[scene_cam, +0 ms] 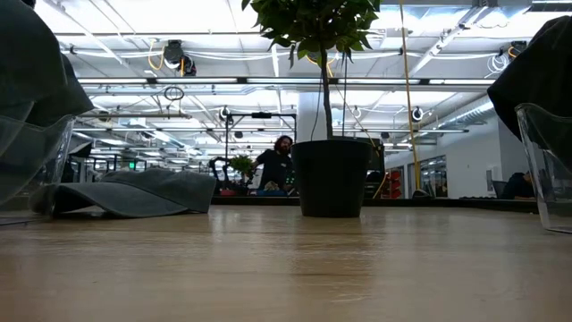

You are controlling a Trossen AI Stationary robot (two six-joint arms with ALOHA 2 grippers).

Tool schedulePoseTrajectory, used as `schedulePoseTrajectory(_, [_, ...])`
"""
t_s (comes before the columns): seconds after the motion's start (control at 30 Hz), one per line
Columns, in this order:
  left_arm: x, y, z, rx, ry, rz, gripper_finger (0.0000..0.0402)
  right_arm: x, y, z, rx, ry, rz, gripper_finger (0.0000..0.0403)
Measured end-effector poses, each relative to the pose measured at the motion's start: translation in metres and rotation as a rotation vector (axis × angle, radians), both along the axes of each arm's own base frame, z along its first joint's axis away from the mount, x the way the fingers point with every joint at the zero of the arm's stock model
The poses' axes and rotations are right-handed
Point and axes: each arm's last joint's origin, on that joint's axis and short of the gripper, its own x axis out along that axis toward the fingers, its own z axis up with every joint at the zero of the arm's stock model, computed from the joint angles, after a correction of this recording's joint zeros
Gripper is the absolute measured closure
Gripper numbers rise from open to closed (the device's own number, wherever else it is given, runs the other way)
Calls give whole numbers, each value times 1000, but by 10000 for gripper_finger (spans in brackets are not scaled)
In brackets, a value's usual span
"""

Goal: Pick & Place hat
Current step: Put the right blue cap into the left transparent bin

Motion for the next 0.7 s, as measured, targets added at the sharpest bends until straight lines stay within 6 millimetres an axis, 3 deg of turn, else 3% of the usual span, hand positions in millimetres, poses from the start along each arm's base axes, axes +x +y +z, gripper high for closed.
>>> schedulePoseTrajectory(0.43, [-7, 20, -21, 134, 177, 111, 301, -1, 1, 0, -11, -9, 50, 259])
schedulePoseTrajectory(0.7, [-12, 34, -32, 197, 245, 256, 309, -1, 1, 0, -11, -10, 49, 259])
